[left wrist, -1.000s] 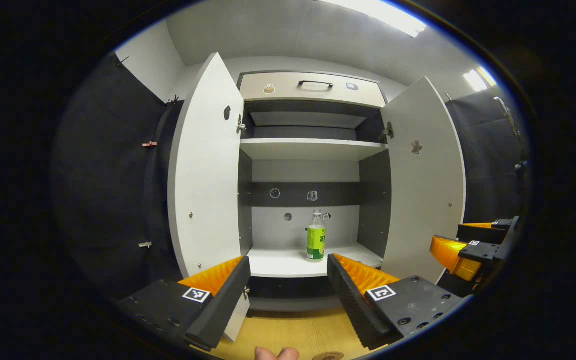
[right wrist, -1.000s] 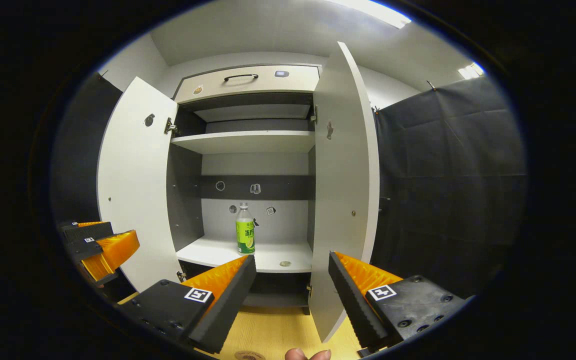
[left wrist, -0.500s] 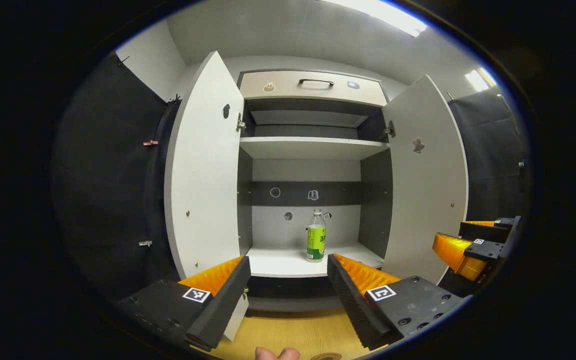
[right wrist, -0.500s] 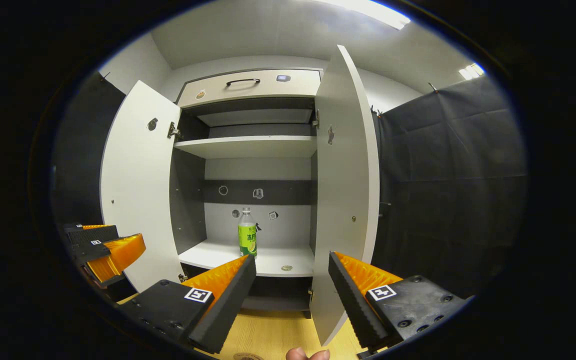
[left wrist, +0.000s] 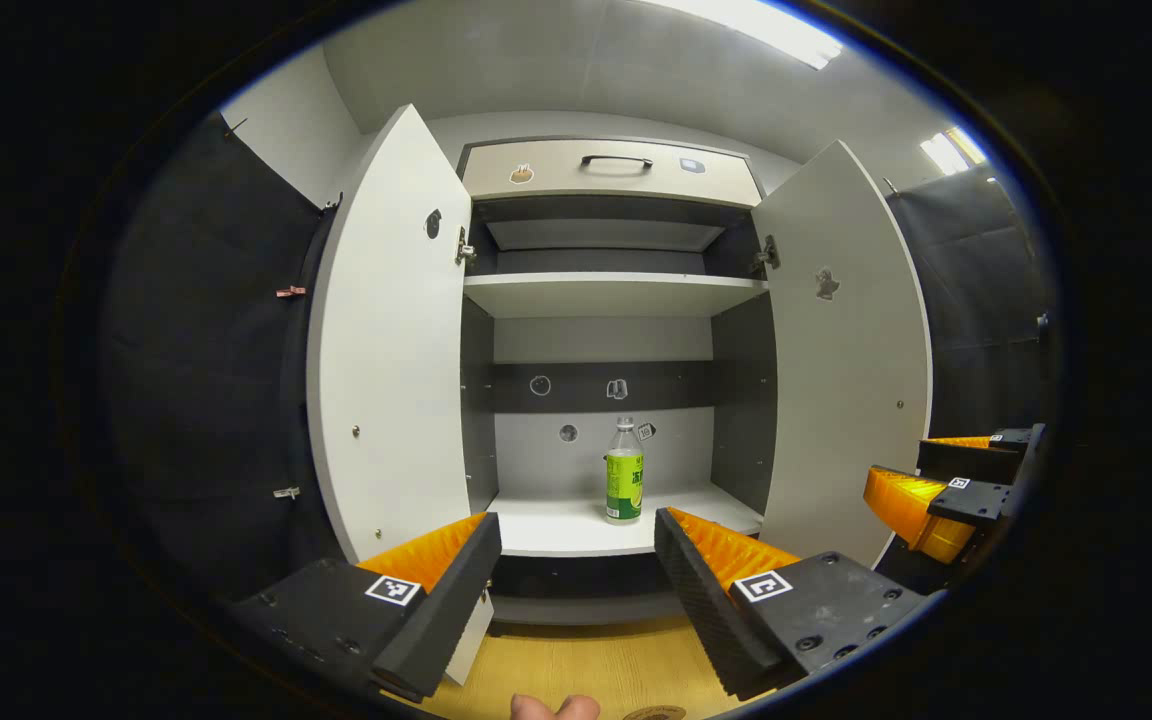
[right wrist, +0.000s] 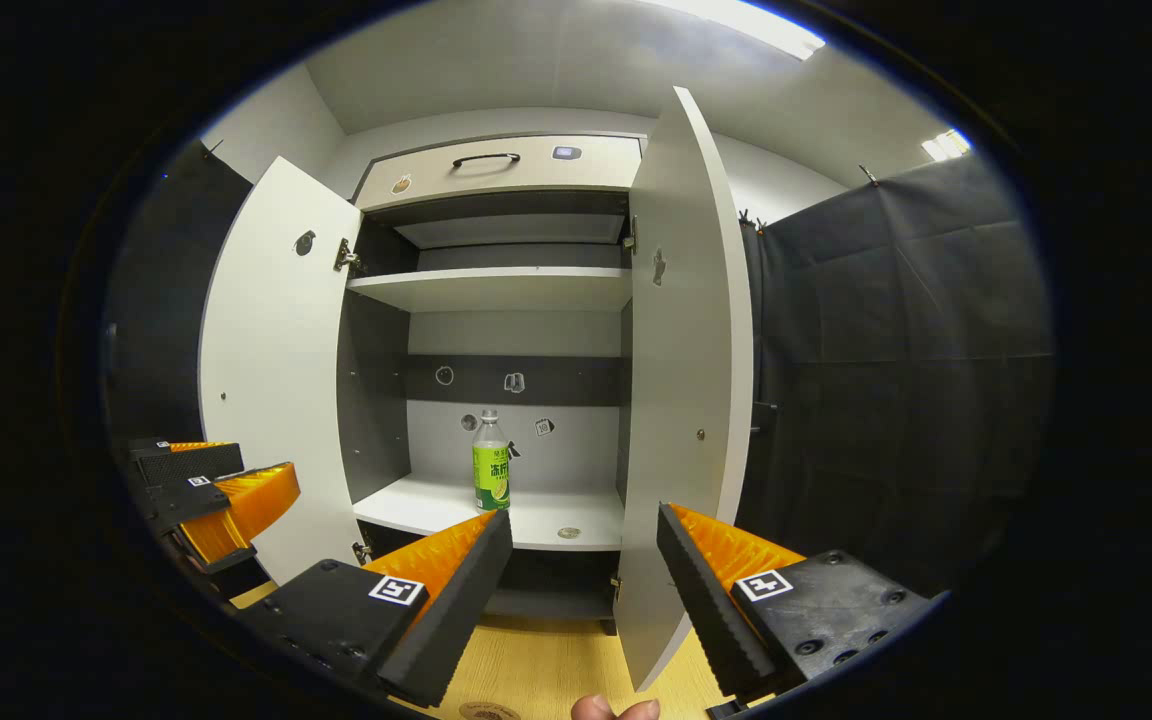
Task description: Grasp the bottle in the cabinet with the left hand and place it on the coaster, then close the right door with the right hand and the left door with the left hand.
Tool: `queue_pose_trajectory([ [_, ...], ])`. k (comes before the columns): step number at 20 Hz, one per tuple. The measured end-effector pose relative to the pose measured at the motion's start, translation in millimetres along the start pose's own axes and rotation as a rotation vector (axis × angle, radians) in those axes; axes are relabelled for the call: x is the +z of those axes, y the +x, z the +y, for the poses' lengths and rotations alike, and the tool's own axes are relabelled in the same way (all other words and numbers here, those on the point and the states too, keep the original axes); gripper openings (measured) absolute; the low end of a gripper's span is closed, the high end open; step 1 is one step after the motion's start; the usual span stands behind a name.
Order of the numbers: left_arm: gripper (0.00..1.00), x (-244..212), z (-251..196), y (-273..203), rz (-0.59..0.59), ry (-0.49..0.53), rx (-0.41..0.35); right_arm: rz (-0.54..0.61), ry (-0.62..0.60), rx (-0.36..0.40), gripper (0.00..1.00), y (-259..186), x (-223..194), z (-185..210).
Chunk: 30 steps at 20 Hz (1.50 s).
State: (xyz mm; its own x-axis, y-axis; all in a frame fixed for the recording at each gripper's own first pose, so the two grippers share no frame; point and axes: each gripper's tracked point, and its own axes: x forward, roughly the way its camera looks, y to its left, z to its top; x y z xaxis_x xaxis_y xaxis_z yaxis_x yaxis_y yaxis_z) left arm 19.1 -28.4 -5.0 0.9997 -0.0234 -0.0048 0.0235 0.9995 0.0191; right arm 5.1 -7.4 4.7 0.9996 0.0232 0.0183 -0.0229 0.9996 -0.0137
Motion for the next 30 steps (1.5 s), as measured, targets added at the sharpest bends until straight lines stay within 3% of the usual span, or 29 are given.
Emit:
queue_pose_trajectory([
  [6, 0.98, 3, -18, 48, -0.038, 0.011, -0.034, -0.01, 0.028, 0.01, 0.97, -13, 3, -10],
  [10, 0.98, -8, -37, 105, -0.054, -0.039, -0.074, -0.028, 0.019, 0.011, 0.97, -23, 6, -21],
  [15, 0.98, -34, -42, 186, -0.008, -0.108, -0.059, -0.033, 0.031, -0.001, 0.97, -36, 7, -41],
  [21, 0.98, -65, -57, 272, 0.043, -0.041, -0.057, -0.024, 0.039, -0.025, 0.97, -40, 1, -61],
  [30, 0.98, -81, -66, 359, 0.052, 0.039, -0.028, -0.015, 0.022, -0.048, 0.97, -38, -9, -74],
])
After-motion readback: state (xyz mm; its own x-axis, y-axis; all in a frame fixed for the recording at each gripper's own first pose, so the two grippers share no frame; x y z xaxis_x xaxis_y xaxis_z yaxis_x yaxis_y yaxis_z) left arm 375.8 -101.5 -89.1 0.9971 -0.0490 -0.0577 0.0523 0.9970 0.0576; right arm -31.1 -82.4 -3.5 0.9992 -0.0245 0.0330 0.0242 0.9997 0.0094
